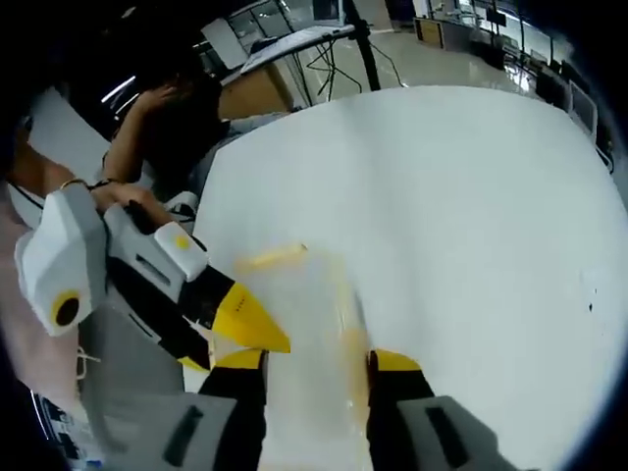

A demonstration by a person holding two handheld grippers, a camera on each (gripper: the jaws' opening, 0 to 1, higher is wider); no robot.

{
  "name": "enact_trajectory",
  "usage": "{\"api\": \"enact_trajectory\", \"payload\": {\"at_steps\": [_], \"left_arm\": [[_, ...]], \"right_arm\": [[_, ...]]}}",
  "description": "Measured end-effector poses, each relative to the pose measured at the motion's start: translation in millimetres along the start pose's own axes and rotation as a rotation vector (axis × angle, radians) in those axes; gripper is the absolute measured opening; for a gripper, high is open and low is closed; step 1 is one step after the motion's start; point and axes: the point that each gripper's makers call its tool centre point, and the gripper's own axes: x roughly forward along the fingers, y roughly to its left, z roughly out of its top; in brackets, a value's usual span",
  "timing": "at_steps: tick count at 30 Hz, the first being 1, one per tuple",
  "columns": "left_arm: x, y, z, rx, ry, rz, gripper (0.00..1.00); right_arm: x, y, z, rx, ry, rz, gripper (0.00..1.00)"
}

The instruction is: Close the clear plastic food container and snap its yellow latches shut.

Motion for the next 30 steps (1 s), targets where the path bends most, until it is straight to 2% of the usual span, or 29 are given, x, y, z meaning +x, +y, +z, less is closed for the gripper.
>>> {"api": "enact_trajectory", "payload": {"at_steps": [4,8,11,17,23,24,25,26,28,30], "left_arm": [[-2.6,1.5,0.9,-0.009,0.015,-0.045,0.42],[-2.3,-0.5,0.9,0.000,0.021,-0.045,0.43],[-2.1,-0.8,1.2,-0.008,0.021,-0.047,0.43],[-4.4,1.4,4.0,-0.036,0.019,-0.104,0.43],[-4.9,-1.0,5.2,-0.020,-0.002,-0.102,0.44],[-6.9,-6.1,11.3,-0.102,-0.042,-0.135,0.44],[-8.6,-6.2,14.0,-0.160,-0.059,-0.138,0.46],[-10.7,-3.1,17.0,-0.163,-0.079,-0.128,0.47],[-16.1,4.0,13.0,-0.094,-0.057,-0.093,0.47],[-19.5,7.8,9.5,-0.096,-0.048,-0.087,0.46]], "right_arm": [[-0.5,0.6,0.9,-0.002,-0.013,-0.040,0.38],[-2.7,1.9,1.3,-0.048,-0.021,-0.090,0.37],[-4.2,3.5,2.6,-0.071,-0.055,-0.139,0.37],[-9.7,2.1,0.7,-0.035,-0.138,-0.242,0.37],[-13.1,3.4,-0.9,0.014,-0.201,-0.307,0.37],[-14.2,1.8,-1.4,0.047,-0.230,-0.325,0.37],[-14.7,1.0,-1.7,0.056,-0.248,-0.328,0.38],[-15.8,-0.4,-1.9,0.052,-0.284,-0.334,0.40],[-17.3,-2.5,-6.8,0.076,-0.307,-0.345,0.49],[-18.5,-0.2,-13.6,0.088,-0.310,-0.336,0.52]]}}
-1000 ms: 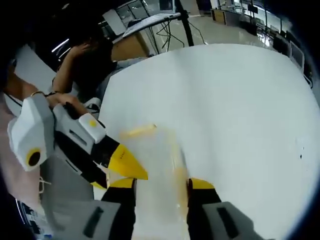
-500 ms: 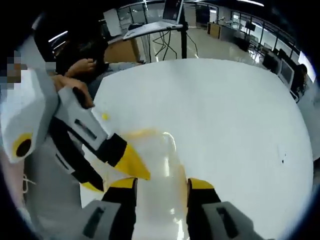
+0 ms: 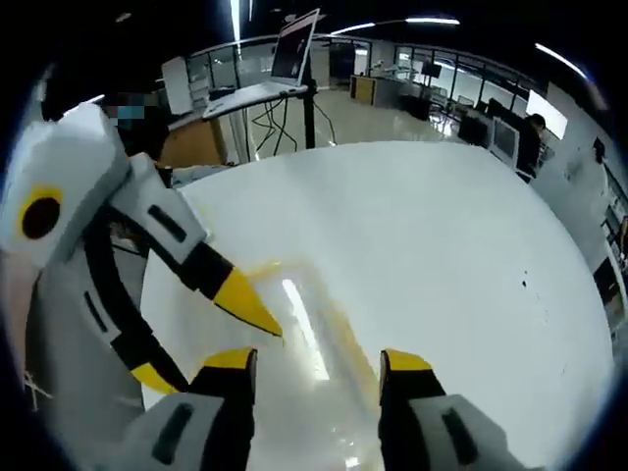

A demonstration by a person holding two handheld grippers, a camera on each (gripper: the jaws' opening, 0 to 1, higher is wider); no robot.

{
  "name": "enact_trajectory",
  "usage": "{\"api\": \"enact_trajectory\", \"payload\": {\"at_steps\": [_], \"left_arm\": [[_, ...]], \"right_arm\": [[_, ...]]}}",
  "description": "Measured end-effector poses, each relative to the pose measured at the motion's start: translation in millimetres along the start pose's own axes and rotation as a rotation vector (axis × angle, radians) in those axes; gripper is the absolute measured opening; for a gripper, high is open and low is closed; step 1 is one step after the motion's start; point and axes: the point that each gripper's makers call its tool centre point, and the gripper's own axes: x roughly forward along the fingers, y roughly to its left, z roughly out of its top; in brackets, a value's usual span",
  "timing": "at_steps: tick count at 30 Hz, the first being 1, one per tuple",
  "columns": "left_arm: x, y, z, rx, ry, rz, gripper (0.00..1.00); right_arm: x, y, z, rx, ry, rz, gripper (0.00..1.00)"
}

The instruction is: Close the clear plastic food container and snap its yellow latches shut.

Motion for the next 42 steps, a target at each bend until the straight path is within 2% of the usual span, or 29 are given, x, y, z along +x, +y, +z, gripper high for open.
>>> {"api": "enact_trajectory", "payload": {"at_steps": [3,5,8,10,11,13,14,16,20,28,33,34,42], "left_arm": [[-4.7,7.7,-5.3,-0.029,0.006,0.010,0.48],[-7.9,12.6,-8.6,-0.031,0.012,0.022,0.52],[-10.2,20.8,-10.8,-0.056,0.010,0.026,0.59],[-11.9,25.2,-12.1,-0.066,0.011,0.026,0.58],[-12.3,26.2,-13.0,-0.073,0.013,0.021,0.58],[-12.4,20.8,-16.8,-0.105,0.022,-0.033,0.61],[-12.5,15.3,-15.8,-0.162,0.008,-0.076,0.63],[-13.3,19.1,-14.1,-0.207,-0.015,-0.073,0.67],[-12.3,23.6,-17.5,-0.197,0.002,-0.063,0.70],[-3.2,27.4,-26.0,-0.201,0.041,-0.057,0.71],[0.0,26.1,-29.6,-0.200,0.055,-0.066,0.72],[1.0,26.9,-28.4,-0.183,0.046,-0.068,0.72],[1.8,30.3,-28.7,-0.181,0.053,-0.072,0.71]], "right_arm": [[-6.9,2.1,-1.3,0.022,-0.036,0.004,0.51],[-11.4,5.6,5.1,0.014,-0.097,0.019,0.53],[-17.6,9.4,4.6,0.020,-0.106,0.027,0.58],[-20.3,11.1,3.4,0.015,-0.108,0.028,0.58],[-21.4,11.6,2.7,0.015,-0.109,0.029,0.58],[-23.5,12.5,0.3,0.020,-0.112,0.033,0.58],[-24.6,13.3,-1.5,0.022,-0.110,0.036,0.58],[-27.1,13.9,-3.4,0.036,-0.124,0.039,0.59],[-30.1,15.6,-9.1,0.040,-0.131,0.033,0.62],[-29.2,12.1,-31.3,0.001,-0.063,-0.016,0.67],[-25.4,11.6,-40.6,-0.001,-0.051,-0.035,0.70],[-25.1,11.9,-38.6,0.039,-0.077,-0.034,0.70],[-23.9,9.1,-37.7,0.016,-0.064,-0.023,0.70]]}}
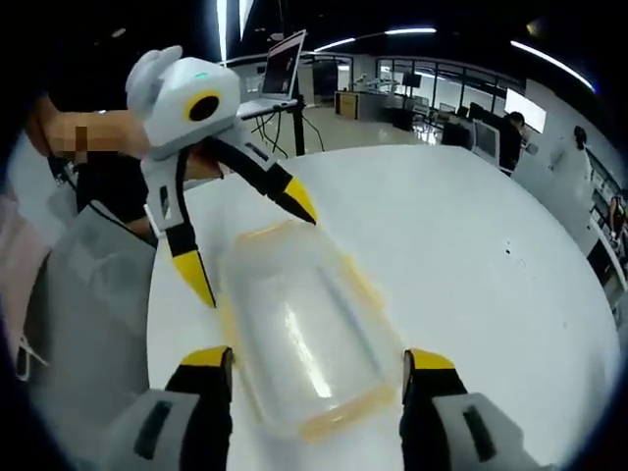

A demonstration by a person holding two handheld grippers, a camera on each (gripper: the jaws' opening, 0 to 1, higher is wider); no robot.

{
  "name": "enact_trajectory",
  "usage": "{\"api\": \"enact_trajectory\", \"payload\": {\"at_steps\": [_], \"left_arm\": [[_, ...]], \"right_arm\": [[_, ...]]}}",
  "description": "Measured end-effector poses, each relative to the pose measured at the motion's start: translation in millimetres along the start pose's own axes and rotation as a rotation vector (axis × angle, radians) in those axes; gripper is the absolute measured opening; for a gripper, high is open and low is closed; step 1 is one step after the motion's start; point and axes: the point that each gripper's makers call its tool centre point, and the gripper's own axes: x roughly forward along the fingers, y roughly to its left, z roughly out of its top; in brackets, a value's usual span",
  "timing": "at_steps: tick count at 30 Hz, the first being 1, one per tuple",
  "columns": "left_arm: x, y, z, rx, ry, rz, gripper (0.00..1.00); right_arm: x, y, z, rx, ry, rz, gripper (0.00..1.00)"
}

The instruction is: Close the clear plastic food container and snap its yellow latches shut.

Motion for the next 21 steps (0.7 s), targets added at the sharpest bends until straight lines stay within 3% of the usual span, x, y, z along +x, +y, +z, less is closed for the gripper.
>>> {"api": "enact_trajectory", "payload": {"at_steps": [10,14,21], "left_arm": [[6.2,13.5,4.5,0.010,-0.001,0.007,0.71],[12.8,23.4,5.0,0.069,0.032,0.043,0.71],[19.2,40.6,13.3,0.056,0.021,0.036,0.71]], "right_arm": [[4.8,-13.9,6.6,-0.019,-0.007,0.018,0.68],[7.7,-24.7,11.2,-0.024,0.014,0.021,0.68],[11.8,-39.8,16.9,-0.057,0.034,0.054,0.67]]}}
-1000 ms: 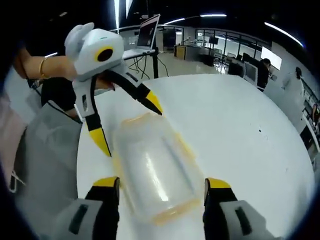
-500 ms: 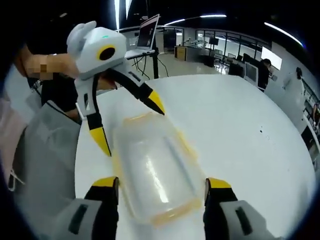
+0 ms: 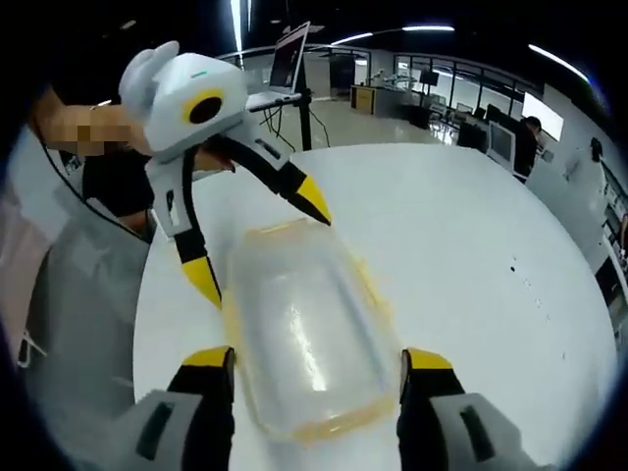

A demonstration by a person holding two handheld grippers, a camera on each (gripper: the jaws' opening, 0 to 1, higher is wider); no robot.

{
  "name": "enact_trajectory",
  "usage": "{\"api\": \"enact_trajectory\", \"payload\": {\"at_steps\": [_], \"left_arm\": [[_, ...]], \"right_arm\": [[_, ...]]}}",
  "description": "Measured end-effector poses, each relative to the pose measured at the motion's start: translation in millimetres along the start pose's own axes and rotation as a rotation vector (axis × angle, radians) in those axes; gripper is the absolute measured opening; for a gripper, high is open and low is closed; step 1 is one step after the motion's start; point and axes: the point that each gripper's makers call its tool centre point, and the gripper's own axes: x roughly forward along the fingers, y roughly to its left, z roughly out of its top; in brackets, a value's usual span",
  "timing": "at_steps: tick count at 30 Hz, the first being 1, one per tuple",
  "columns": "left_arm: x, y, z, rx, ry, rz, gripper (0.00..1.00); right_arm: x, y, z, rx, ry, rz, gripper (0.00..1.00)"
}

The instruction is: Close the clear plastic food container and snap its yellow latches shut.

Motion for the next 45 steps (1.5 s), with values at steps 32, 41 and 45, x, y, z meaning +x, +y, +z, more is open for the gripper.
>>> {"api": "enact_trajectory", "payload": {"at_steps": [32,41,45], "left_arm": [[19.1,51.8,13.5,0.004,-0.022,0.054,0.71],[20.3,53.0,11.9,0.043,0.010,0.045,0.71],[20.9,59.8,5.5,0.195,0.064,0.082,0.68]], "right_arm": [[9.3,-55.7,17.0,-0.063,-0.016,0.053,0.66],[9.4,-54.7,17.6,-0.046,-0.035,0.039,0.66],[9.4,-54.5,17.5,-0.043,-0.034,0.039,0.67]]}}
